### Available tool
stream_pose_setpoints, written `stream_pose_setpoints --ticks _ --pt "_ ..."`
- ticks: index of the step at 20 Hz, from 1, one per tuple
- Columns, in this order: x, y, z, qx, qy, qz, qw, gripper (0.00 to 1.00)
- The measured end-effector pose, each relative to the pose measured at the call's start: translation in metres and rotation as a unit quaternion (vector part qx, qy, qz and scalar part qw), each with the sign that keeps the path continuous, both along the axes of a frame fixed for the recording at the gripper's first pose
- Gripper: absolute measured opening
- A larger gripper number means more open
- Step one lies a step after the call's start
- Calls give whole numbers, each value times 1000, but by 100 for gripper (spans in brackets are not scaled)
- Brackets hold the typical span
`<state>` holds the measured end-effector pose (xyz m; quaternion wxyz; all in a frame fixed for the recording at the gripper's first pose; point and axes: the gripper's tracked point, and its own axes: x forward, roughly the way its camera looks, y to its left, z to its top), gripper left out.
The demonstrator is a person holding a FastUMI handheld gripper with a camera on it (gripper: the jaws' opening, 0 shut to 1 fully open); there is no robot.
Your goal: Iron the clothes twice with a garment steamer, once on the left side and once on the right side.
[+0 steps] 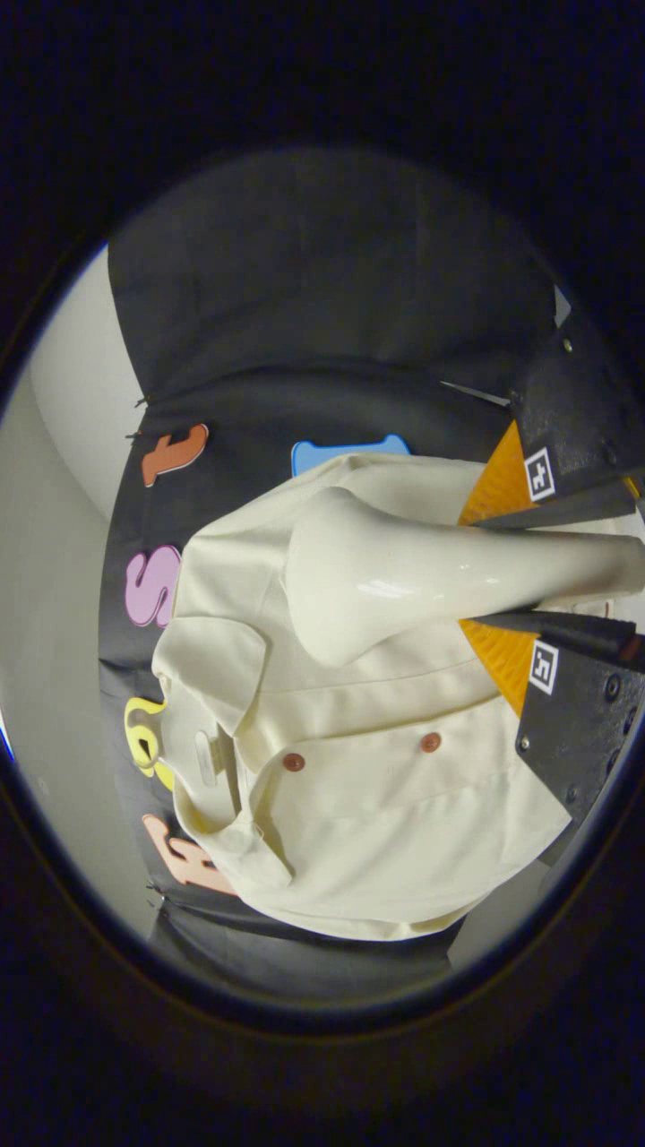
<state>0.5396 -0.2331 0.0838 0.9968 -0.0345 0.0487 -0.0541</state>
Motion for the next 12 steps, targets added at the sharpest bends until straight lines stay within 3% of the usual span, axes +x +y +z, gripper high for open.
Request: stream_pose_setpoints --ticks 12 --pt "-35 -27 -107 10 65 12 998 42"
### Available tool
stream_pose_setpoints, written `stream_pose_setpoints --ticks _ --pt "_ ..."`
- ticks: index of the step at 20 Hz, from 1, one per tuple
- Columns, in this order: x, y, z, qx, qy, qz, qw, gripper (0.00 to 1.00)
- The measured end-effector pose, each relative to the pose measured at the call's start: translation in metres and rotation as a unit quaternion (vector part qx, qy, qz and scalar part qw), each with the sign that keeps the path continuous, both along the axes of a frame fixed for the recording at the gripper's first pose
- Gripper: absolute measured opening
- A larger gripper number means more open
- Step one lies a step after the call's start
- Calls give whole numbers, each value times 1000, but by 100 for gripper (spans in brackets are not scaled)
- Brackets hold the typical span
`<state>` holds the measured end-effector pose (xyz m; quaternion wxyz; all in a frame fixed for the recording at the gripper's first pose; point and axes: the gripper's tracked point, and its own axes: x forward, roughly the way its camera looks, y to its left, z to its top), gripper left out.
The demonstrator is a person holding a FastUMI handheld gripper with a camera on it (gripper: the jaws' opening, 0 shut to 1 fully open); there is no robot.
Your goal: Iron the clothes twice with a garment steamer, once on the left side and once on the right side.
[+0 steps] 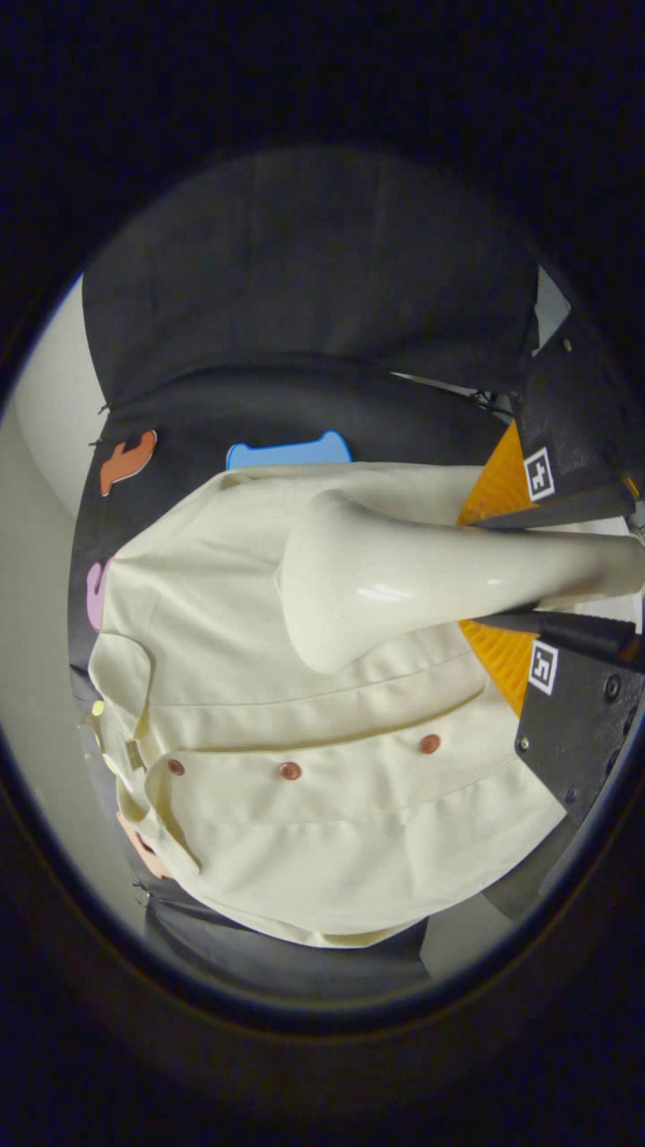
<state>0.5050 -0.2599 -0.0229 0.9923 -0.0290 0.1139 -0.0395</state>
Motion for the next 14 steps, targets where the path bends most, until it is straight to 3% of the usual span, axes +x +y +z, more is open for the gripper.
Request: stream_pose_setpoints --ticks 14 --pt "-40 -30 -118 5 72 8 997 43"
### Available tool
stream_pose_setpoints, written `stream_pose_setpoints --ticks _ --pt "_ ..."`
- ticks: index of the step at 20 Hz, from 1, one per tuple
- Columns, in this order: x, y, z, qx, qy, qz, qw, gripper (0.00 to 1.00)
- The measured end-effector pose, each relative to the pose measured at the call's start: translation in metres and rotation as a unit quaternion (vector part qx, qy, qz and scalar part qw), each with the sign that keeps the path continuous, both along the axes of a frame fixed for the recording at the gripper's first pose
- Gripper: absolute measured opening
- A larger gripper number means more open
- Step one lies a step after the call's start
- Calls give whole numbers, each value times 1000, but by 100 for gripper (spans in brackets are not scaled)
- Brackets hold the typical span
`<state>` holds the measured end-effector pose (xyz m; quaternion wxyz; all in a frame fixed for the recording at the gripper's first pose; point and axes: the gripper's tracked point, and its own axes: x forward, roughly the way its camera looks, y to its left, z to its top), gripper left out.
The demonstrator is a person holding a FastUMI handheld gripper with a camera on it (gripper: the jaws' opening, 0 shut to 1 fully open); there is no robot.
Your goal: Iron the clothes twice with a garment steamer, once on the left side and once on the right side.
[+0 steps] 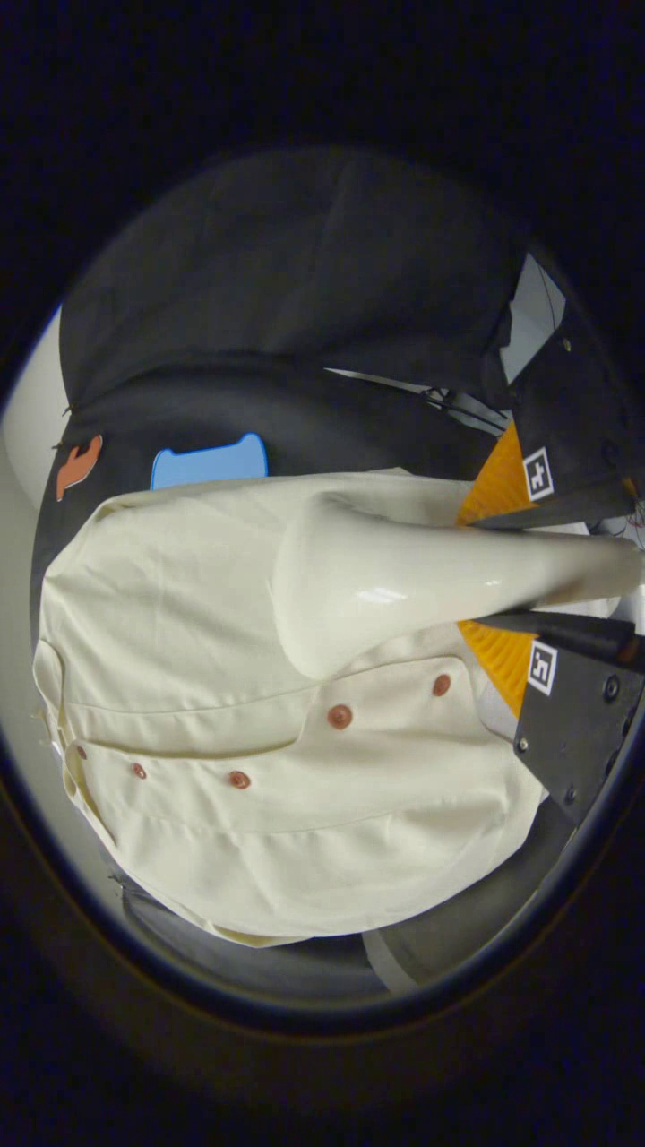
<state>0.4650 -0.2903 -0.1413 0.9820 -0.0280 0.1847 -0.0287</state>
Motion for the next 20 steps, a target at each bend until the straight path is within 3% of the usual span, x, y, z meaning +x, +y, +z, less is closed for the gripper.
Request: stream_pose_setpoints --ticks 12,20 --pt "-43 -30 -106 45 51 -20 997 42" --pt "-78 -31 -111 47 59 -28 997 41"
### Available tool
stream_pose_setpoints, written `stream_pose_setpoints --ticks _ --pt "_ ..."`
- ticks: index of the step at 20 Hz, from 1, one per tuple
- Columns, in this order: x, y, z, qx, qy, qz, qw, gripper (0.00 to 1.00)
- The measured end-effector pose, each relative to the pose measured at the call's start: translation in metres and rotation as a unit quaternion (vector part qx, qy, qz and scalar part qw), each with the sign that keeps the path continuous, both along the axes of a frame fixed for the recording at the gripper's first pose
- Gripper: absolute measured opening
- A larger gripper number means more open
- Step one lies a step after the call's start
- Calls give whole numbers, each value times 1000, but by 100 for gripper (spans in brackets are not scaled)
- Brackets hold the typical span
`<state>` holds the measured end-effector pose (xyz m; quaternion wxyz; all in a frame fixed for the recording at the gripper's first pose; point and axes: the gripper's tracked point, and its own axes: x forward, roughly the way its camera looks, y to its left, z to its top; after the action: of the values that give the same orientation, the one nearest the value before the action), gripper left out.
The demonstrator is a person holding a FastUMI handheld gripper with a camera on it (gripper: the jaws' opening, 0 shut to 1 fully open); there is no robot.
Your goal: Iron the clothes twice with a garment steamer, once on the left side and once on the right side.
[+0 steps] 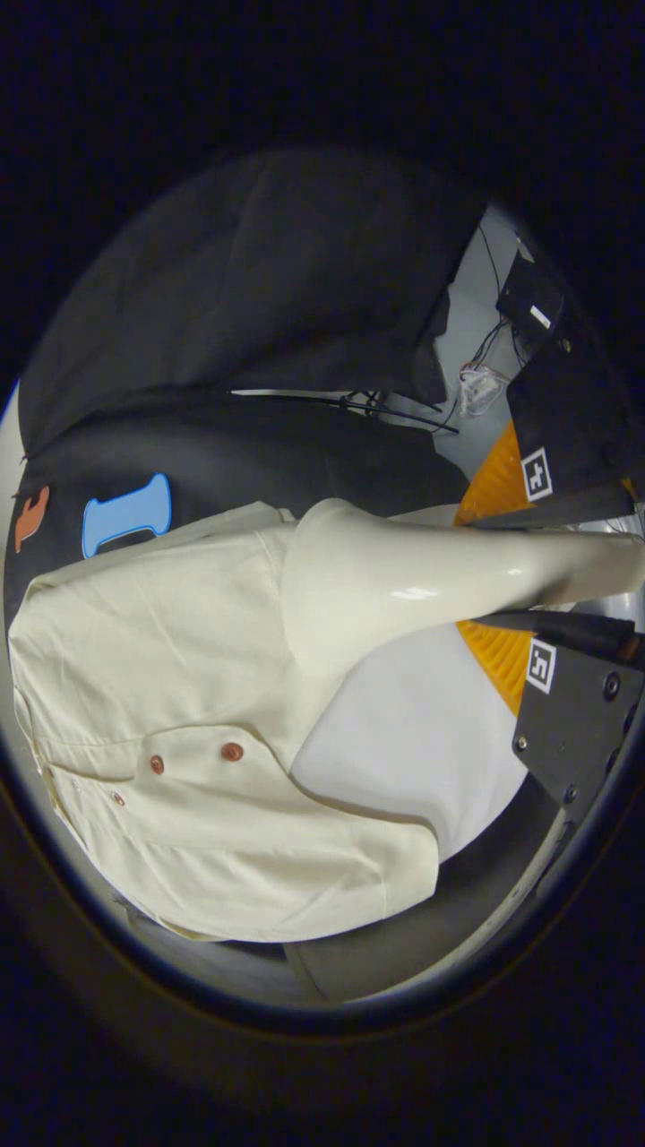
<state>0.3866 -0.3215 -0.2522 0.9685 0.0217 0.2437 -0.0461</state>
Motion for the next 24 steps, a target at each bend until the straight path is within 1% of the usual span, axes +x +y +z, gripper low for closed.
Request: stream_pose_setpoints --ticks 4,10,11,15,18,21,24 --pt "-24 19 40 13 -26 4 1000 41" --pt "-67 60 133 5 -82 20 996 41" --pt "-75 70 150 5 -91 26 995 41" --pt "-109 115 218 -30 -135 64 988 41" --pt "-134 155 263 -16 -174 87 981 41" --pt "-155 192 293 -21 -190 106 976 41" --pt "-172 221 309 -27 -204 113 972 41"
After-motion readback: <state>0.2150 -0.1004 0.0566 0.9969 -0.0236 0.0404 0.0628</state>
